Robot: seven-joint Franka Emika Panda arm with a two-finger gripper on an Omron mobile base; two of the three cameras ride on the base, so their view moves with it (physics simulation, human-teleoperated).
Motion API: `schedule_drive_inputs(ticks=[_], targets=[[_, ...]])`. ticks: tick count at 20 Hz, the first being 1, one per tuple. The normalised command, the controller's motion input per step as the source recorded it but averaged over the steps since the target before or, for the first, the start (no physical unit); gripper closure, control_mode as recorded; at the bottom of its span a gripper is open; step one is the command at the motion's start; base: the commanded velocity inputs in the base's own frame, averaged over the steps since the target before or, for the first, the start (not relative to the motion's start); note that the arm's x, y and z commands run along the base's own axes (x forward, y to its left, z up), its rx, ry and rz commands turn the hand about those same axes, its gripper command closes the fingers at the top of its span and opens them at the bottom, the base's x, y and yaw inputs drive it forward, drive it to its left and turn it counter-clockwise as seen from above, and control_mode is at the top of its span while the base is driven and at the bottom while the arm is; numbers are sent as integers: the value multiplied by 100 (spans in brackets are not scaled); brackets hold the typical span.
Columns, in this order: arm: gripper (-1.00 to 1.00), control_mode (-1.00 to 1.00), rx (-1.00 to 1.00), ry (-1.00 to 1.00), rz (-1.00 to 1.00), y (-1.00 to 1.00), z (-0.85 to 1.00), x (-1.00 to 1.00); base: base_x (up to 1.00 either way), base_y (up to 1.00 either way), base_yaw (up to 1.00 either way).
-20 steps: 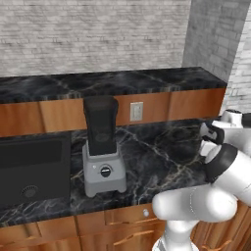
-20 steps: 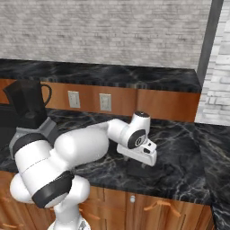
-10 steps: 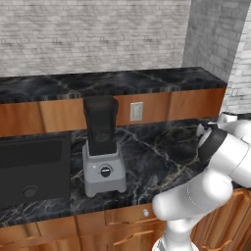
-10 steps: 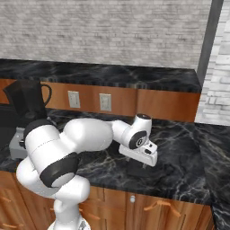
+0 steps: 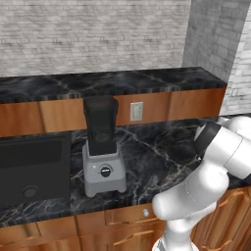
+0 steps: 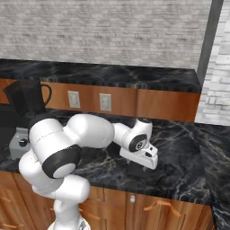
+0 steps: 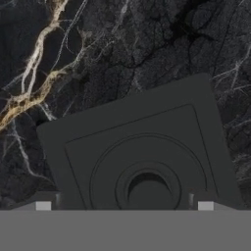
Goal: Close the lid blender by securely placing the lid on top.
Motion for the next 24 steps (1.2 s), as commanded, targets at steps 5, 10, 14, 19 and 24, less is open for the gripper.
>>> schedule_drive_inputs(ticks=[5, 10, 14, 19, 24], targets=[[100, -100, 0, 0, 0, 10, -34, 5, 0, 0, 0], [100, -100, 1, 0, 1, 18, -18, 35, 0, 0, 0], [100, -100, 2, -2, 5, 17, -5, 27, 0, 0, 0], [100, -100, 1, -4, 4, 27, 0, 6, 0, 0, 0], [100, -100, 0, -3, 0, 23, 0, 0, 0, 0, 0]])
